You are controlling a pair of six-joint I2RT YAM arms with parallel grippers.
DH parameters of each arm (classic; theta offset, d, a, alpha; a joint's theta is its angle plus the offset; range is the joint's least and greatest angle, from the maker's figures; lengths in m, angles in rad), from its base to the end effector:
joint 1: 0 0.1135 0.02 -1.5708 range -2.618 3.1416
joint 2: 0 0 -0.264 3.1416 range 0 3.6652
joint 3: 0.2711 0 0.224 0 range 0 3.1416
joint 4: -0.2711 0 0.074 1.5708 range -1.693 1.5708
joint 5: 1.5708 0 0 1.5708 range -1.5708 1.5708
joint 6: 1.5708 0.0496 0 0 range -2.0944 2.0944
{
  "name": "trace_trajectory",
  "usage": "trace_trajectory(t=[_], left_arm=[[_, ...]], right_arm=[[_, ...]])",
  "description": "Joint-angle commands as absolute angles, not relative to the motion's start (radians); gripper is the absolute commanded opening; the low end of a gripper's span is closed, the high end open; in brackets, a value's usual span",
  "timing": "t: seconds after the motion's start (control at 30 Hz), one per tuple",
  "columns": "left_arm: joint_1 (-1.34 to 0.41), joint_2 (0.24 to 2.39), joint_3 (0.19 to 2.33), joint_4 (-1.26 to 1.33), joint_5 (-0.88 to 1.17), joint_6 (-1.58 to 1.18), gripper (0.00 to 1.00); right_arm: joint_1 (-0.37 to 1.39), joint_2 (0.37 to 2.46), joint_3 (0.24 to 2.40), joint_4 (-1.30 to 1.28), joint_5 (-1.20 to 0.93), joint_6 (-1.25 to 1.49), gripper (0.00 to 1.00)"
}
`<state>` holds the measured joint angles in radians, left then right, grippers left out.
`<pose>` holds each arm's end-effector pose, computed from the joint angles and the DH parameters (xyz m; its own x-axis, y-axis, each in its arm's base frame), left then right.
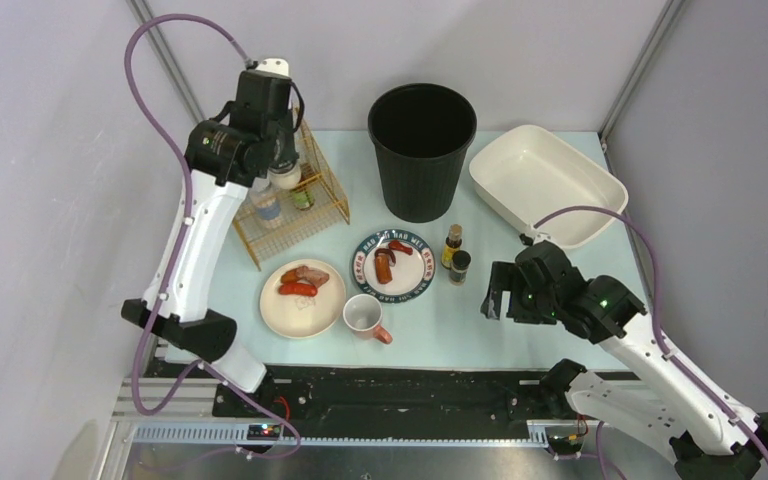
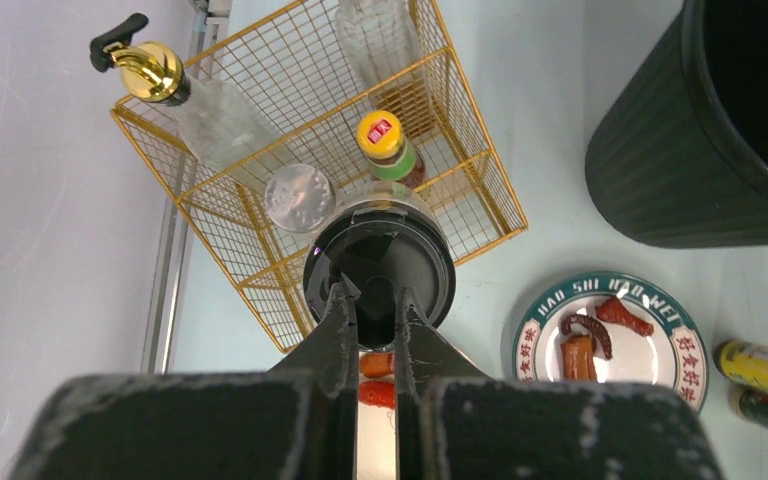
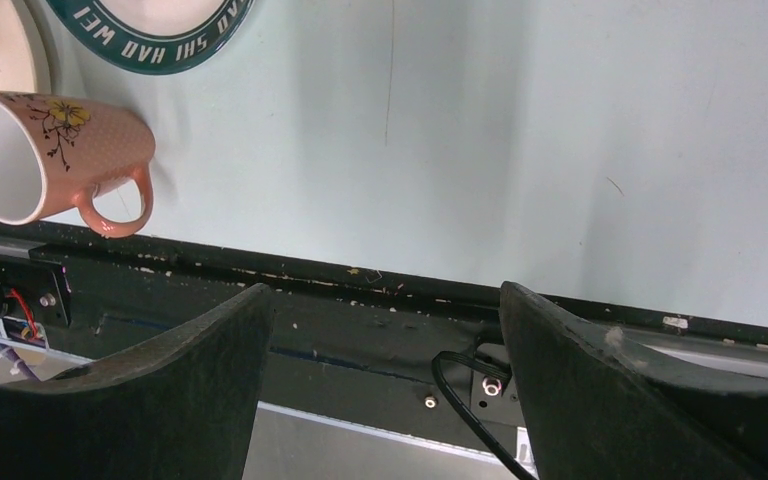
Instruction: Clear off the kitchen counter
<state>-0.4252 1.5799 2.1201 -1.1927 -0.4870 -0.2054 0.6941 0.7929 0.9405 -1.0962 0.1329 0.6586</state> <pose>0.2558 -0.0903 0.4684 -0.5467 0.0497 -0.8358 -0.0875 0.9894 0.1161 0.0896 0.0661 0.2926 -0.8457 0.0854 -0.5268 -0.0722 0.9597 0.2715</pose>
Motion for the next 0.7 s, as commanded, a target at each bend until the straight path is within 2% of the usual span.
trace_trajectory(t=[0.0, 0.67], left_arm=[[-0.383, 1.621, 2.2, -1.159, -0.483, -0.177, 0.0], [-0.266, 1.728, 2.237, -1.159, -0.498, -0.141, 0.0]], right_arm=[[0.707, 0.788, 0.923, -1.062, 0.125, 0.68, 0.86], [0.726, 0.859, 0.898, -0.992, 0.1, 0.69, 0.86]])
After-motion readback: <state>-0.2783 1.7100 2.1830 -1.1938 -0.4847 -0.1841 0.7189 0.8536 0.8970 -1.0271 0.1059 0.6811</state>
